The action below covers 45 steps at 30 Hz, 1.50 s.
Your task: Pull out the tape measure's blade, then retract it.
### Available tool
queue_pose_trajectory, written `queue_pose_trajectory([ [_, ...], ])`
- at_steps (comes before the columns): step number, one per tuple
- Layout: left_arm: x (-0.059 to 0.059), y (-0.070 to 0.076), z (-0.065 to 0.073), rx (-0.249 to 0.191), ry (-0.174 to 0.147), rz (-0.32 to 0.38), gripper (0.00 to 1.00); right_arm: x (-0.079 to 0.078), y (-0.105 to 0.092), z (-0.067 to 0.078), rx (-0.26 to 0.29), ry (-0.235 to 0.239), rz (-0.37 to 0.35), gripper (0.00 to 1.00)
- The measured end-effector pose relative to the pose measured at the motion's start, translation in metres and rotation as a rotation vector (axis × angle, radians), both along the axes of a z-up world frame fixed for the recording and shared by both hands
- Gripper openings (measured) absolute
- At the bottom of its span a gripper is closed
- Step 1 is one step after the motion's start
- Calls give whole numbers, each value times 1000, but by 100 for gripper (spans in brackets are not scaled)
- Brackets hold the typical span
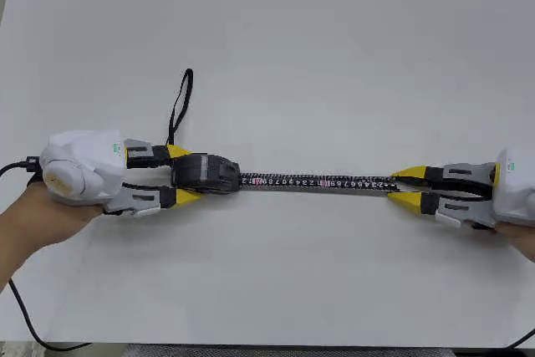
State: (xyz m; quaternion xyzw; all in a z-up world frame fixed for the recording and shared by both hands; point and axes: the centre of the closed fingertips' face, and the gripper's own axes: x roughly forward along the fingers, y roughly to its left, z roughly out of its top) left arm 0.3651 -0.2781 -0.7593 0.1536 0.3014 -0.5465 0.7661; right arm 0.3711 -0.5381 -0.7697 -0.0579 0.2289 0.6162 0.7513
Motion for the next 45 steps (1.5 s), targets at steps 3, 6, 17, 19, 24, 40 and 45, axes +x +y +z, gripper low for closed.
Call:
queue_pose_trajectory([
  [3, 0, 0, -1, 11, -1, 0, 30, -1, 0, 0, -5, -2, 2, 13],
  [6, -1, -1, -1, 20, -7, -7, 30, -2, 0, 0, -5, -2, 6, 13],
  [17, -1, 0, -1, 27, -6, -3, 30, -3, 1, 0, -18, 2, 5, 13],
  [19, 0, 0, -1, 29, -9, -4, 30, -3, 1, 1, -17, 11, 1, 14],
  [24, -1, -2, -1, 27, -15, -8, 33, -4, 5, 2, -18, 12, 10, 16],
  [40, -2, -4, 0, 23, 1, 9, 46, -3, 8, 6, -13, 21, -7, 26],
  [45, -2, -4, -1, 27, 4, 20, 49, -7, 9, 6, -24, 15, -11, 29],
])
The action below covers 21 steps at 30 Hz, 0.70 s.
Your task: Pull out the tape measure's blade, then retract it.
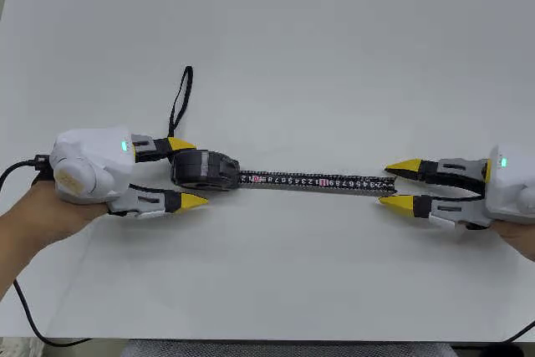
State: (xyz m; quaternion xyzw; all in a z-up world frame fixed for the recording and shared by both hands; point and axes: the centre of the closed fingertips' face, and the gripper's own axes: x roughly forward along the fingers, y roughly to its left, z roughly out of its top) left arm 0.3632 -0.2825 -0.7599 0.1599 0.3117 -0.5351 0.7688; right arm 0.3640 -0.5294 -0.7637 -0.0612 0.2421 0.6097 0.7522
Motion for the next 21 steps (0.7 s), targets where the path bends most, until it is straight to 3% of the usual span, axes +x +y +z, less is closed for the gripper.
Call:
queue_pose_trajectory([
  [11, 4, 3, 7, -10, -17, 43, 60, 6, -1, 15, 11, -20, -74, 37],
  [21, 4, 5, 13, -15, -20, 80, 63, 3, -2, 13, -25, -19, -122, 40],
])
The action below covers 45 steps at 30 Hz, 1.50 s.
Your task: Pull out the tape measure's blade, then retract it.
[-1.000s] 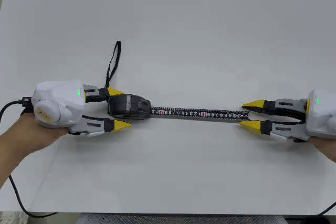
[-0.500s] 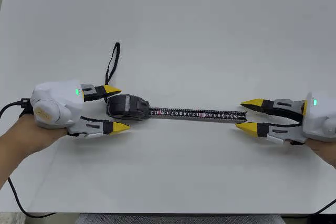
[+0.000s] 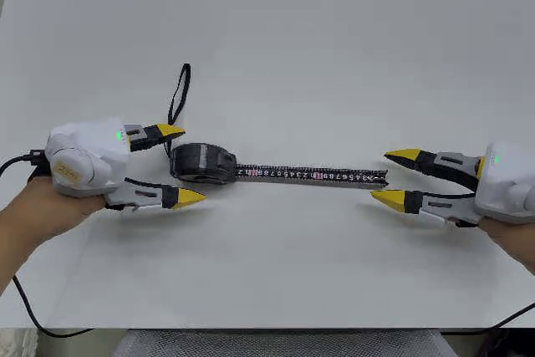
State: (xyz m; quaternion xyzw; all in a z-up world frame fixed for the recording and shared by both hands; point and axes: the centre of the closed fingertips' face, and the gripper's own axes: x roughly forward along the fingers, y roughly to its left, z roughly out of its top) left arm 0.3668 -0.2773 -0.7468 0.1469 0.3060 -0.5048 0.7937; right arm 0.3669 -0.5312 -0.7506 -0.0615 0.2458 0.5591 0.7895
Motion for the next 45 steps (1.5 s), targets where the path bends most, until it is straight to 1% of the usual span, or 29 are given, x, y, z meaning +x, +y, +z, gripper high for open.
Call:
queue_pose_trajectory([
  [4, 0, 0, 4, -1, -5, 12, 63, 0, -1, 1, -7, 15, -30, 43],
  [10, -1, 0, 10, -15, -15, 47, 65, -3, 0, 7, -16, 8, -57, 44],
  [15, -3, 1, 13, -19, -22, 73, 65, -6, 1, 9, -28, 15, -81, 44],
  [16, -4, 1, 13, -21, -21, 79, 65, -7, 0, 8, -39, 13, -86, 44],
  [19, -7, 1, 18, -26, -29, 92, 65, -10, 2, 11, -33, 21, -104, 44],
  [23, -12, 1, 22, -34, -31, 111, 65, -18, 4, 16, -27, 18, -117, 45],
  [27, -19, 0, 26, -46, -34, 126, 65, -25, 4, 18, -27, 24, -127, 46],
  [29, -22, 0, 27, -47, -33, 136, 66, -28, 3, 18, -29, 25, -130, 46],
  [35, -30, 1, 30, -68, -40, 171, 66, -36, 2, 18, -44, 26, -139, 46],
  [42, -34, 5, 34, -84, -47, 216, 66, -39, 3, 20, -57, 14, -156, 49],
  [45, -36, 7, 35, -85, -54, 229, 66, -39, 3, 24, -57, 5, -173, 49],
])
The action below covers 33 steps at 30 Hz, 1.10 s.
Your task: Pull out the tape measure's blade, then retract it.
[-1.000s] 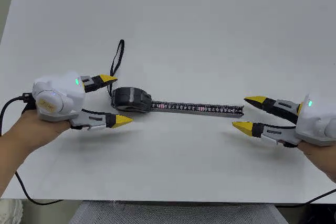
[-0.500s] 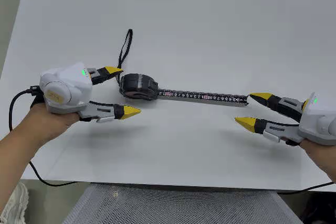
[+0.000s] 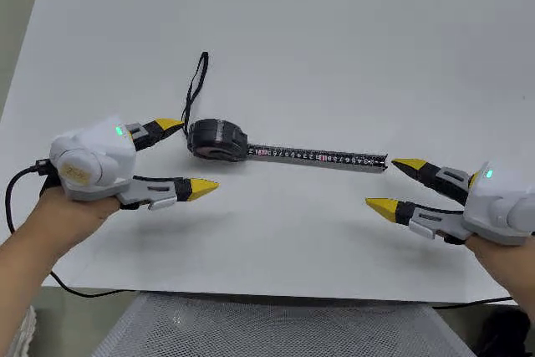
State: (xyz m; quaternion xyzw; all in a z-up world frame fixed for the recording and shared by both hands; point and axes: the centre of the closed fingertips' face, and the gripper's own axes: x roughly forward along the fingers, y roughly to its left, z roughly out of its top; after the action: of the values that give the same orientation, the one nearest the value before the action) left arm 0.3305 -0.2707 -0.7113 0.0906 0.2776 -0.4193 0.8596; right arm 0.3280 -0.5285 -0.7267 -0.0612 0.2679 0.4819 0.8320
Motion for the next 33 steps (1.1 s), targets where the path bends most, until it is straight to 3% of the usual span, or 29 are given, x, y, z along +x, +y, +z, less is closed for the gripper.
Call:
queue_pose_trajectory([
  [19, -16, 8, 12, -16, -26, 100, 66, -11, -5, 9, 0, -20, -70, 52],
  [33, -29, 21, 14, -36, -22, 185, 68, -16, -16, 16, -6, -51, -112, 54],
])
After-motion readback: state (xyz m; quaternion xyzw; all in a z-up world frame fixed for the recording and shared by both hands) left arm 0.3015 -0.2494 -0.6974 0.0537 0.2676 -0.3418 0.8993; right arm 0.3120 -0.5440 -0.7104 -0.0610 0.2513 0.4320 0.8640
